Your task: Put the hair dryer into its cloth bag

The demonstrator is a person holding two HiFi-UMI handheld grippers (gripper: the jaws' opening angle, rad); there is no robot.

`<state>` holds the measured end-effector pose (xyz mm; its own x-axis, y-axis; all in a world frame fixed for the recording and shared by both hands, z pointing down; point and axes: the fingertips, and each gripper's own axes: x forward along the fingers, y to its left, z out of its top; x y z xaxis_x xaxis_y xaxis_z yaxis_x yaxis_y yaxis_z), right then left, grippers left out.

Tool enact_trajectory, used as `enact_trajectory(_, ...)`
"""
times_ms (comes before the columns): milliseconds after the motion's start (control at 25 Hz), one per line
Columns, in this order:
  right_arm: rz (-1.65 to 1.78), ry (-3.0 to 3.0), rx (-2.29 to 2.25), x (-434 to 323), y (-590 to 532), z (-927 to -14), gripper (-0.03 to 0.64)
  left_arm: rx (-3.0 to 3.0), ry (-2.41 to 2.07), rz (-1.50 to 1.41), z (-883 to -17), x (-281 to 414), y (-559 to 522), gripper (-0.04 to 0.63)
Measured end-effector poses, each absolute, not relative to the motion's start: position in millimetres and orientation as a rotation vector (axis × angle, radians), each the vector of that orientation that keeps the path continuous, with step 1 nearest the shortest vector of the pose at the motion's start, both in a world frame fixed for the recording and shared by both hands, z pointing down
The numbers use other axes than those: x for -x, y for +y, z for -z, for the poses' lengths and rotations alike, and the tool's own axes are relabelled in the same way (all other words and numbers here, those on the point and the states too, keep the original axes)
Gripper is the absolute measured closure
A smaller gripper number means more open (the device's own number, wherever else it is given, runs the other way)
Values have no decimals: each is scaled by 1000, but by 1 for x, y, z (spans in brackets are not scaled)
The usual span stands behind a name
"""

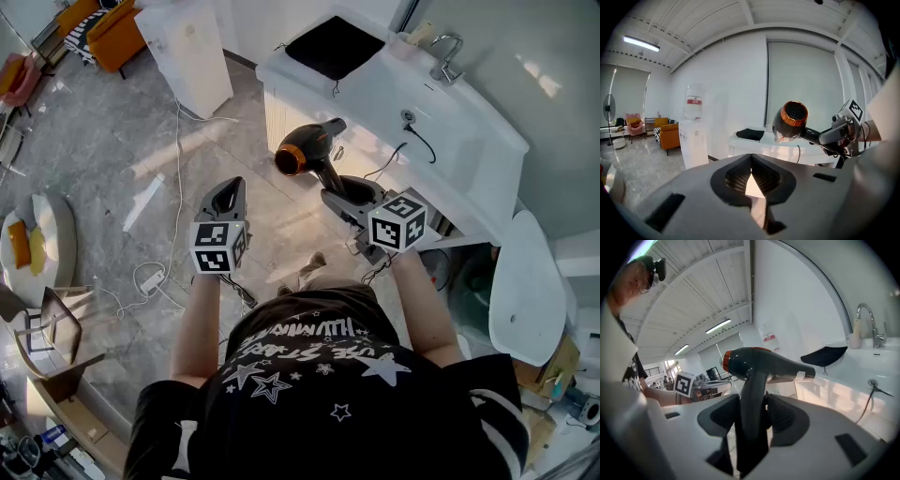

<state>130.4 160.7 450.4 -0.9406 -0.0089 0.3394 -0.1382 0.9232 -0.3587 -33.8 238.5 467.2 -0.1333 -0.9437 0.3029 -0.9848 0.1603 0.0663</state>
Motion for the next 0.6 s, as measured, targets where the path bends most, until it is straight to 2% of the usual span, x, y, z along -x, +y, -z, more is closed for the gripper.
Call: enact_trajectory(600,-555,-2739,-118,-127,174,-453,422,-1840,-2161,-197,-474,34,263,584)
